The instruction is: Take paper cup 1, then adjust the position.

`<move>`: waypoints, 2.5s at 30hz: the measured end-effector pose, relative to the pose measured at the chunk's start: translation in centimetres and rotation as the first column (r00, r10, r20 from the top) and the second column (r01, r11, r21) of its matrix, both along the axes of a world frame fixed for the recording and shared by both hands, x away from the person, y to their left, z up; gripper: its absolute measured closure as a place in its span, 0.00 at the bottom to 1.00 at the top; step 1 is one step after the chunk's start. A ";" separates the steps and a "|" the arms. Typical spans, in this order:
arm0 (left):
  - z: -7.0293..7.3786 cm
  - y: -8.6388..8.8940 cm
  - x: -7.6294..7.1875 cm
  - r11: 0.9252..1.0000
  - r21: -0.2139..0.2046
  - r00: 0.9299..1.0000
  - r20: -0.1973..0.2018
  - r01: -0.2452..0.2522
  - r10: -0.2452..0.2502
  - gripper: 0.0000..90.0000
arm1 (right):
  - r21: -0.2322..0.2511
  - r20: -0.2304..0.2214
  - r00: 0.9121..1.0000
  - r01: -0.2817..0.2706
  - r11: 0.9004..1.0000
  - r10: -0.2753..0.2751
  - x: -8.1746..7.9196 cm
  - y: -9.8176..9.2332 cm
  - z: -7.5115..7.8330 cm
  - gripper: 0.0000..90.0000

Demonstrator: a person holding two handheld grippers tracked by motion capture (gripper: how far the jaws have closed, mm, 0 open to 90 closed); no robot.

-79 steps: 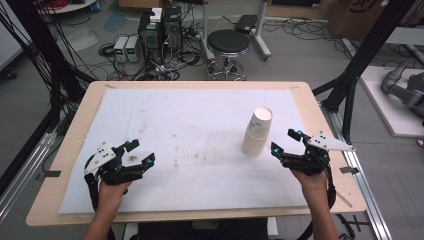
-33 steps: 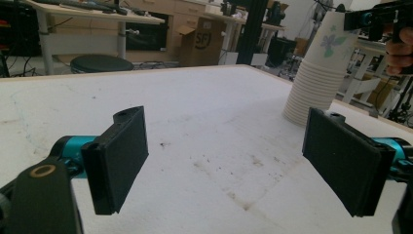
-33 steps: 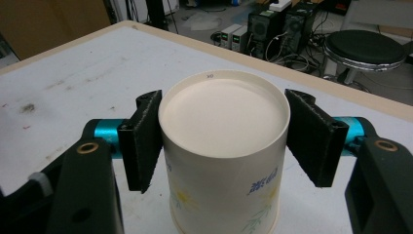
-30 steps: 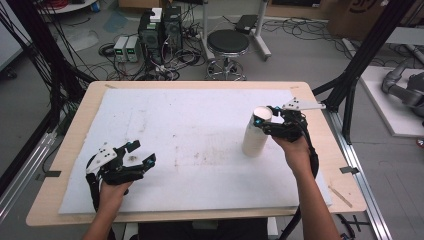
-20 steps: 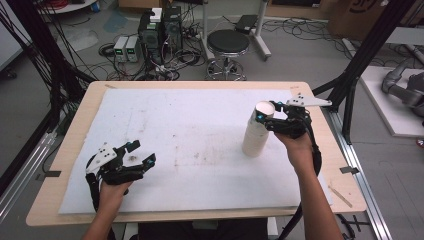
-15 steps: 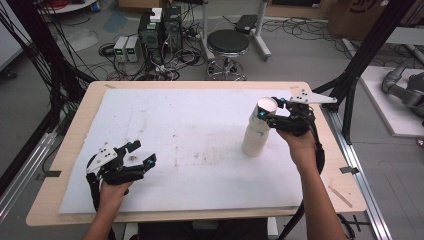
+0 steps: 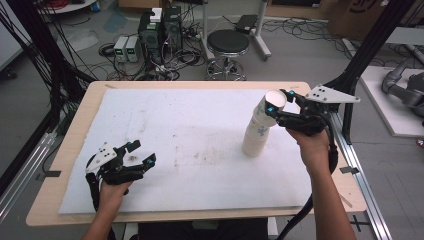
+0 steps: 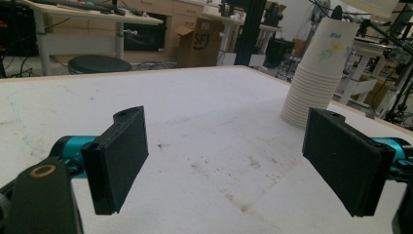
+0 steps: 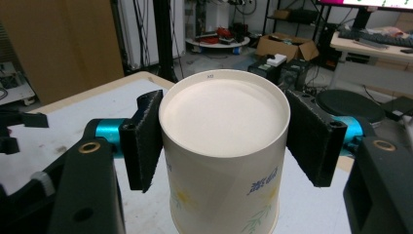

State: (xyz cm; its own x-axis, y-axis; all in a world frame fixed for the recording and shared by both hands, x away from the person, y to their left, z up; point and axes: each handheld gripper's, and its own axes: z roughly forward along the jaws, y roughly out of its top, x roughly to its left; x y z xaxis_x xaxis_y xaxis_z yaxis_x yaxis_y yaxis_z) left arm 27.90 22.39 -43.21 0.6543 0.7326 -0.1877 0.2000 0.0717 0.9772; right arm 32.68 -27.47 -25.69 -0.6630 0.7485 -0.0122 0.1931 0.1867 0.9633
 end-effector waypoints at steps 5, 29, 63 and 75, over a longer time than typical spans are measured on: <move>0.0 0.0 0.0 1.000 0.002 1.000 -0.001 0.002 -0.002 0.19 | 0.006 0.026 0.999 -0.033 0.999 0.033 -1.4 0.0 0.4 0.39; -0.1 -0.7 0.0 0.998 0.019 0.998 0.012 0.064 -0.064 0.18 | -0.001 -0.052 0.974 -0.222 0.975 0.221 -4.5 2.3 -5.8 0.40; 0.1 -1.9 -0.4 0.986 0.028 0.986 0.037 0.163 -0.164 0.18 | -0.044 -0.119 0.942 -0.321 0.946 0.314 -3.7 5.2 -11.2 0.40; 0.4 -2.6 -0.5 0.976 0.034 0.976 0.029 0.216 -0.217 0.19 | -0.046 -0.119 0.939 -0.331 0.942 0.324 -3.8 5.6 -11.4 0.40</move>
State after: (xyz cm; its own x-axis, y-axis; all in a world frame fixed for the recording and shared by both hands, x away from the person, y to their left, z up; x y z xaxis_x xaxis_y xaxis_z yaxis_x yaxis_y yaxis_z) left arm 27.39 19.79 -42.85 0.8036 0.5776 -0.1432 0.1755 -0.0001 0.9845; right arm 28.92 -21.87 -37.11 -0.8714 0.4896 0.0323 0.2129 0.3179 0.9239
